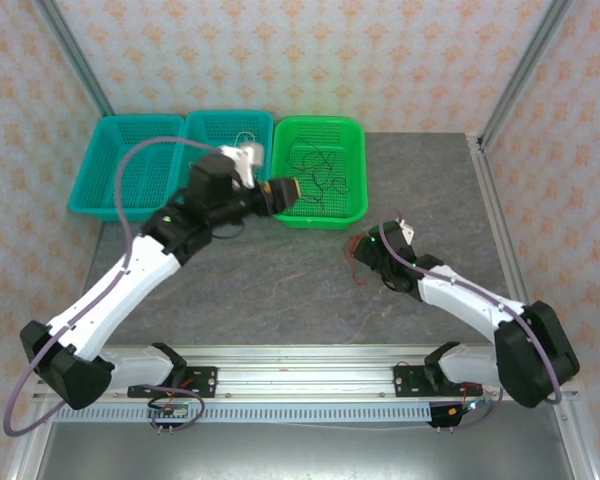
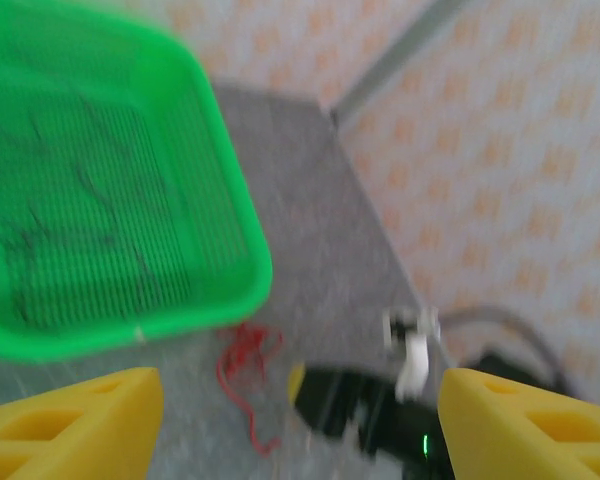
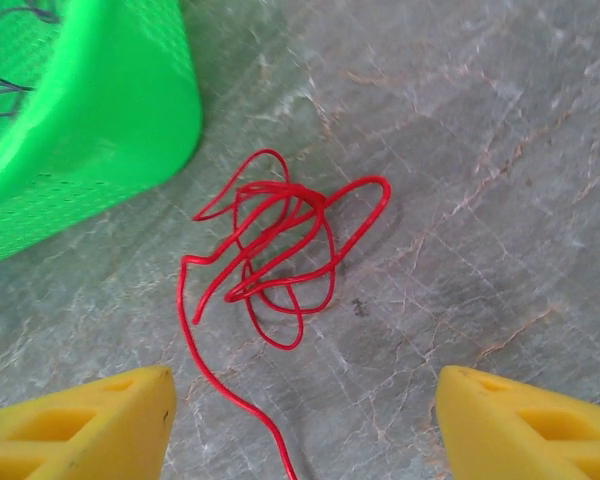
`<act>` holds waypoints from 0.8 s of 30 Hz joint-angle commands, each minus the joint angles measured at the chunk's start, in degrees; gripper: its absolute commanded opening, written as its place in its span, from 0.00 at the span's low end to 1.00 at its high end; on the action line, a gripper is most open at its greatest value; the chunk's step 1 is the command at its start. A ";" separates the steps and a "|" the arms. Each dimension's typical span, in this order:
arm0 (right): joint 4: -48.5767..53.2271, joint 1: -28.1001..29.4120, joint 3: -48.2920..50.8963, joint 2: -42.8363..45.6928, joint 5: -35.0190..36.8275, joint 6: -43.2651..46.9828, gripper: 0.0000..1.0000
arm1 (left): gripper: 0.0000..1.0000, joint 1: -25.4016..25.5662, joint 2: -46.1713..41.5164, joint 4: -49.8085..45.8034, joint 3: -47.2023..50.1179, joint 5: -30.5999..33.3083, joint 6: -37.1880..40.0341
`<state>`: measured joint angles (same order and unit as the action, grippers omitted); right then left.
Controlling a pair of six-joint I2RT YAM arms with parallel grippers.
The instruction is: Untangle the cables
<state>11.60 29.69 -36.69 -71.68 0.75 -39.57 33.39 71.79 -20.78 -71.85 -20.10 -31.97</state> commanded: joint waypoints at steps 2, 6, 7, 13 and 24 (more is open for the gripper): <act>1.44 -2.05 -1.05 -1.84 -2.78 -7.36 0.67 | 0.73 8.02 4.65 7.27 6.76 0.67 -5.02; 2.36 -3.13 -1.25 -2.56 -4.38 -8.26 0.66 | 0.73 13.61 13.01 13.83 8.52 -1.71 -7.87; 3.03 -3.18 -1.37 -2.42 -4.28 -8.16 0.66 | 0.73 14.42 14.97 14.76 8.19 -1.45 -8.02; 2.91 -3.28 1.23 0.82 -2.81 -9.87 0.64 | 0.71 14.95 25.63 18.34 6.42 3.08 -8.70; 4.18 -3.26 5.96 10.11 0.08 -11.49 0.61 | 0.50 14.96 41.65 18.71 -1.55 8.58 -11.36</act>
<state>13.78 26.68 -32.18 -63.44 -1.76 -49.80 48.49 111.66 -3.60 -70.59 -14.33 -41.98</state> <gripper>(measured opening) 0.614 0.497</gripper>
